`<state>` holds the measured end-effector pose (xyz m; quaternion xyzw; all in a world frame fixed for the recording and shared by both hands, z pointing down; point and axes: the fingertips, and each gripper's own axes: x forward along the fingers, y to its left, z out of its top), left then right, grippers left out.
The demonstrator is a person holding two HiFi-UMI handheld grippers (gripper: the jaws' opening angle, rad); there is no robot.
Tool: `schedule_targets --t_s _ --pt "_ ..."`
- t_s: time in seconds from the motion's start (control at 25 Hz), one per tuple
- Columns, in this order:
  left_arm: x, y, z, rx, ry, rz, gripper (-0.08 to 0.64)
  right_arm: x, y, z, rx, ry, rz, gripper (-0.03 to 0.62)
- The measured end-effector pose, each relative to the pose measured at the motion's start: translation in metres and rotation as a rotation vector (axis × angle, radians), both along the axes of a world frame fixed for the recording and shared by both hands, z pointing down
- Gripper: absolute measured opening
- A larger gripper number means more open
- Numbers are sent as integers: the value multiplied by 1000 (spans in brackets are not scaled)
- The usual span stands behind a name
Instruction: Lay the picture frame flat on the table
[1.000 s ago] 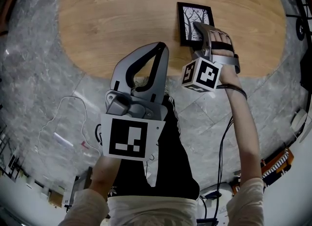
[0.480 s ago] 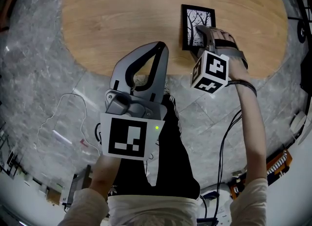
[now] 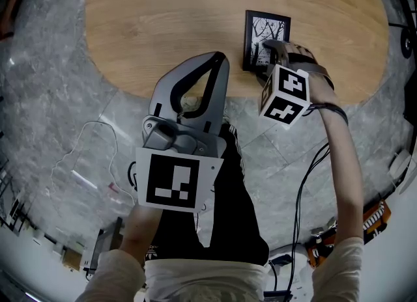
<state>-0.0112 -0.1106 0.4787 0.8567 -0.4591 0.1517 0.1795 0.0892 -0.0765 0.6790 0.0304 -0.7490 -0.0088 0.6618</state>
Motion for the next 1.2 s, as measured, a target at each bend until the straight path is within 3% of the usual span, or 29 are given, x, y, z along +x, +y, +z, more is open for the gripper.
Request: schedule_targets --t_s 0.48,0.6,0.64,0.72,0.76,1.0,1.08,1.2 --pt "-1 -4 -5 11 13 -6 9 -4 -4 -5 -5 -16 18 342" --pt "-2 -8 -21 27 19 -13 9 -2 -18 -28 46 -8 26 336" --pt "-3 -10 -30 40 23 -14 9 -3 -28 -41 92 -13 32 296" --pt "-3 -17 -52 77 30 -16 9 -5 -55 -75 222 -37 59 91" --pt "-4 -20 -65 97 36 -18 9 -6 -68 -94 287 -49 76 22" --pt "-4 -38 -170 222 71 -5 9 -3 -128 -241 519 -163 336 6" --pt "-3 -50 -212 279 68 14 9 2 -146 -300 610 -245 459 6" --pt "-4 -60 -282 342 78 17 9 11 -152 -401 733 -449 689 6"
